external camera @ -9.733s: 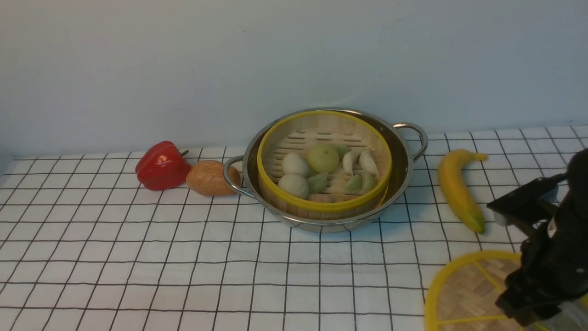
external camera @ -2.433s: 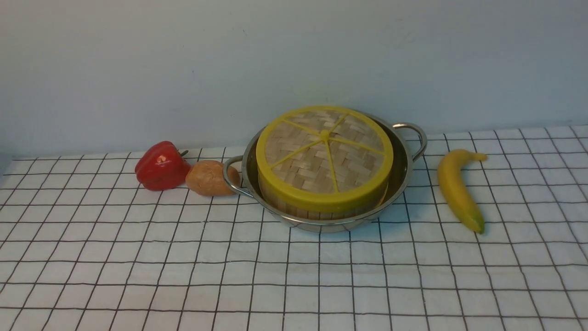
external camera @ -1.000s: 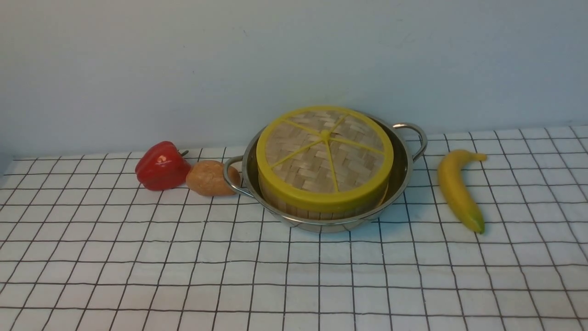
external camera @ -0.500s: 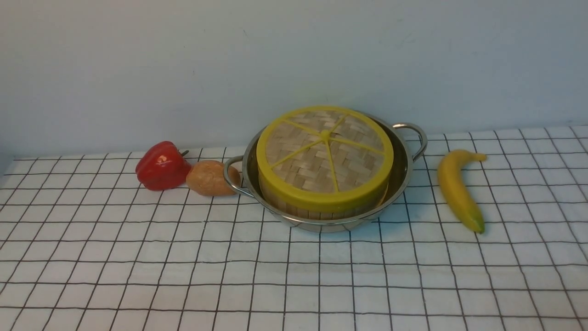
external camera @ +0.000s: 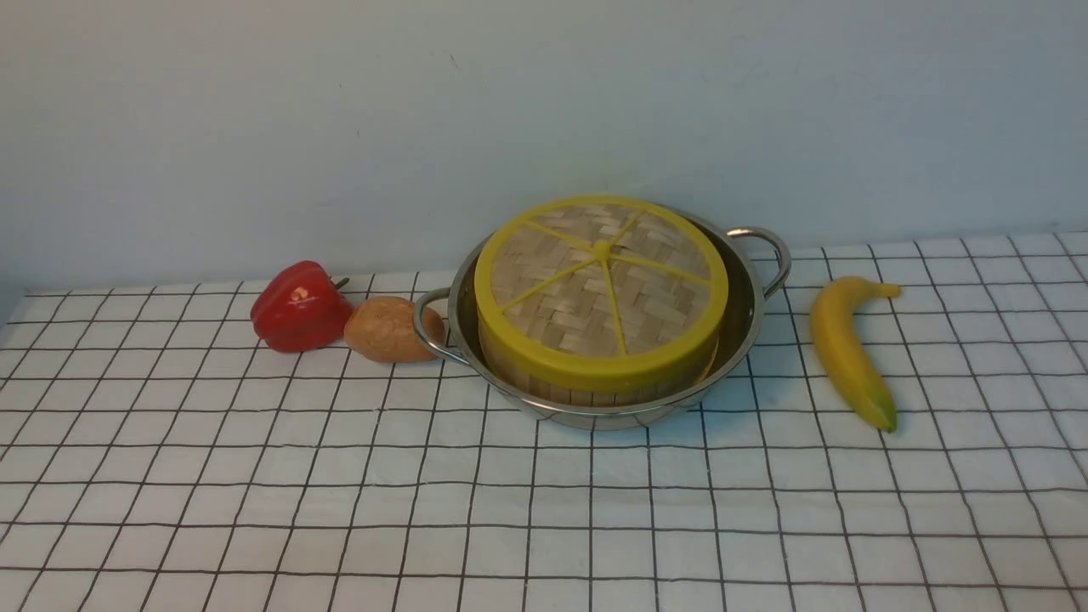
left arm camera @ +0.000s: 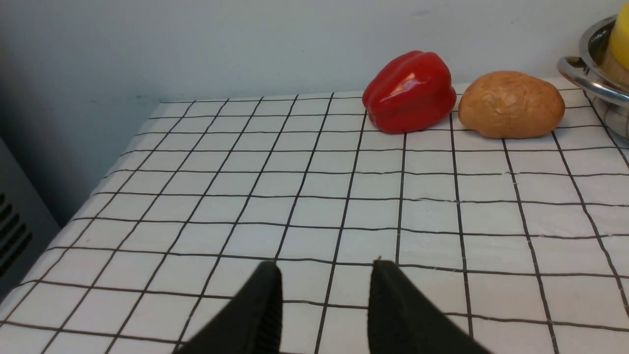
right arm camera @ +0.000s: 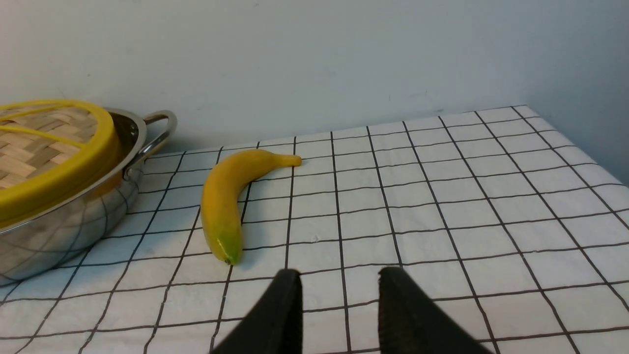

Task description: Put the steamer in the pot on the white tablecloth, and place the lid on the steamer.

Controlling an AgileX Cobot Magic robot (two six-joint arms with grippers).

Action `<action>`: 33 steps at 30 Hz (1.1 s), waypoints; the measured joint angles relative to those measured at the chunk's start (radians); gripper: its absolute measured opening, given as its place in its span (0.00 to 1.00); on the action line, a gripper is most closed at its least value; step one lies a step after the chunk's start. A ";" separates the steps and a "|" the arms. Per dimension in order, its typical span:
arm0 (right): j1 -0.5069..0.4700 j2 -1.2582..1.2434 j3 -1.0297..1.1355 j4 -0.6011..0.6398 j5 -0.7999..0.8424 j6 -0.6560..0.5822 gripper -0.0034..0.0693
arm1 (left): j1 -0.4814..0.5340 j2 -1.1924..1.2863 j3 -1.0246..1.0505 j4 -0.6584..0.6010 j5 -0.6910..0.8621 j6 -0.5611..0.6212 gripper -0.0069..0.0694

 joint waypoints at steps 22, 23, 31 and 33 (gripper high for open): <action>0.000 0.000 0.000 0.001 0.000 0.001 0.38 | -0.011 0.000 0.000 0.000 0.000 0.000 0.41; 0.000 0.000 0.000 0.001 0.000 0.001 0.38 | -0.013 0.000 0.000 0.000 0.000 0.000 0.41; 0.000 0.000 0.000 0.001 0.000 0.001 0.38 | -0.176 0.000 0.000 0.000 0.000 0.000 0.41; 0.000 0.000 0.000 0.001 0.000 0.001 0.38 | -0.184 0.000 0.000 0.000 0.000 0.000 0.41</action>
